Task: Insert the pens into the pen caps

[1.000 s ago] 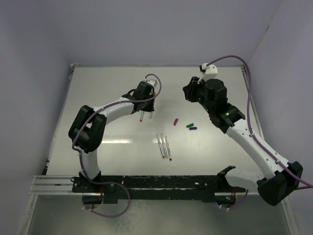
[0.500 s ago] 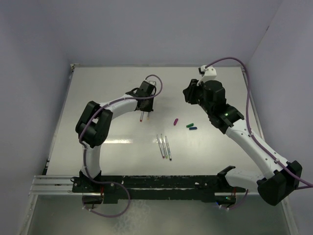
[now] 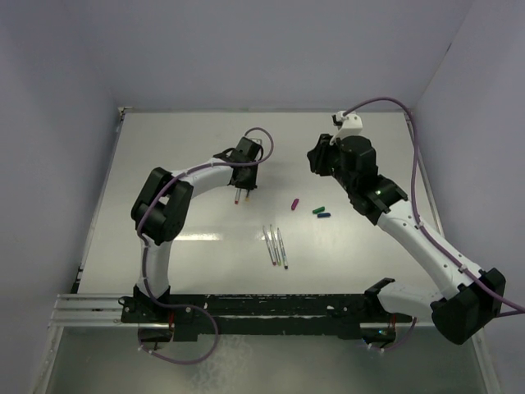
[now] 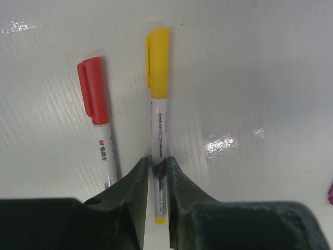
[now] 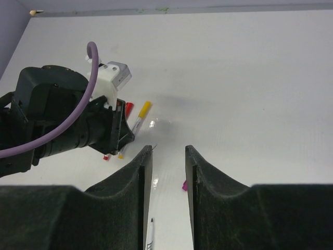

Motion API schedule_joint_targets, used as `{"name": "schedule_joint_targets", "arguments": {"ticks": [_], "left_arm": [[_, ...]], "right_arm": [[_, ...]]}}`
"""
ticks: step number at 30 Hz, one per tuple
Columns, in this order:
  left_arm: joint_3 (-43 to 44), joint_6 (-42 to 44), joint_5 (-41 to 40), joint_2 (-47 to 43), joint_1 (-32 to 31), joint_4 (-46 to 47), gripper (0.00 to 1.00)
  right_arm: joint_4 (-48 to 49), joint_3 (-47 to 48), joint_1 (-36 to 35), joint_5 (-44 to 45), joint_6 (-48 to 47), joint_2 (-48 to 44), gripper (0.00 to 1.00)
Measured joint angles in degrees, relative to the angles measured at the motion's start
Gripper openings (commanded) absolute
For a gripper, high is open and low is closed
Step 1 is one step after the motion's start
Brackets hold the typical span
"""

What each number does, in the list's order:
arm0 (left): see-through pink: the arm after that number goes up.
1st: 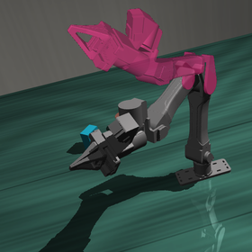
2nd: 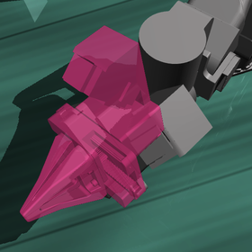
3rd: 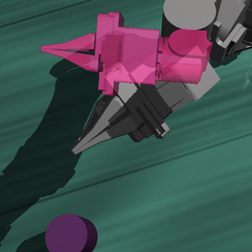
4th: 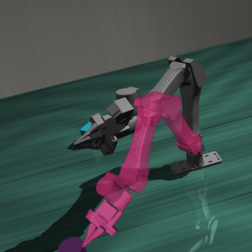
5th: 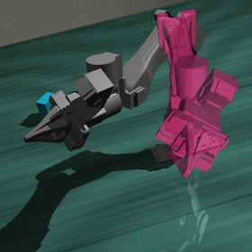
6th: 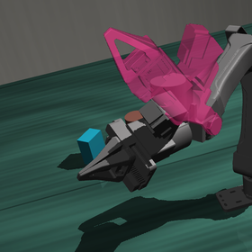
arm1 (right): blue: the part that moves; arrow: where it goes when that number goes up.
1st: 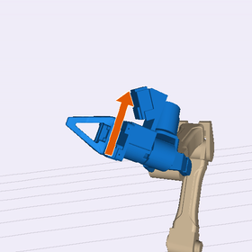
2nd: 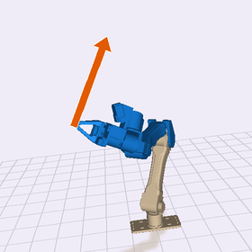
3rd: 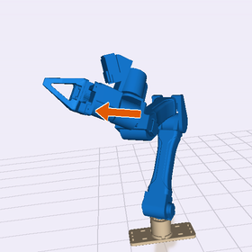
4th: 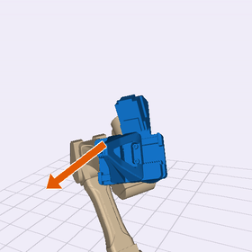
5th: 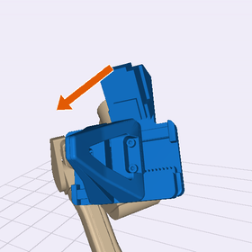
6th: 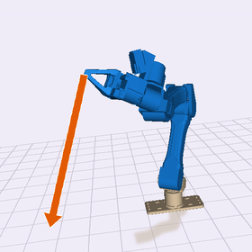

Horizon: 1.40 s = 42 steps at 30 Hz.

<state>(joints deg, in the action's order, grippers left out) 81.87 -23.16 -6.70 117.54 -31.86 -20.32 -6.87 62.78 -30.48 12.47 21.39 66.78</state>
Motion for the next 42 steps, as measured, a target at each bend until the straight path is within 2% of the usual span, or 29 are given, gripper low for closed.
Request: {"name": "schedule_joint_targets", "arguments": {"ticks": [4, 6, 15, 21, 26, 30, 37, 42], "left_arm": [[0.0, -0.2, 0.0, 0.0, 0.0, -0.4, 0.38], [0.0, -0.2, 0.1, 0.0, 0.0, -0.2, 0.42], [0.5, 0.2, 0.7, -2.3, 0.0, -0.3, 0.46], [0.1, 0.2, 2.8, -9.4, 0.0, 0.1, 0.49], [-5.2, -0.2, 3.5, -17.7, -0.7, 1.0, 0.49], [-11.2, -0.2, 2.9, -22.3, -4.4, 0.2, 0.49], [-17.9, -1.4, 2.8, -22.8, -16.4, -2.8, 0.50], [-19.9, -3.1, 2.7, -23.5, -18.1, -4.7, 0.50]], "right_arm": [[0.1, -0.7, 0.0, -0.1, 0.0, 0.3, 0.34], [0.3, -1.0, 0.0, -0.2, 0.0, 0.5, 0.33], [0.8, -1.4, 0.0, -0.1, -0.1, 0.7, 0.33], [0.9, -1.6, 0.0, 0.1, -0.1, 0.7, 0.34], [0.9, -2.4, 0.0, 0.5, 0.4, 0.7, 0.33], [1.1, -3.4, 0.0, 1.1, 1.0, 0.6, 0.33], [1.2, -5.7, 0.1, 2.1, 2.0, 0.4, 0.33], [1.1, -7.8, 0.3, 3.0, 2.6, 0.1, 0.33]]}}
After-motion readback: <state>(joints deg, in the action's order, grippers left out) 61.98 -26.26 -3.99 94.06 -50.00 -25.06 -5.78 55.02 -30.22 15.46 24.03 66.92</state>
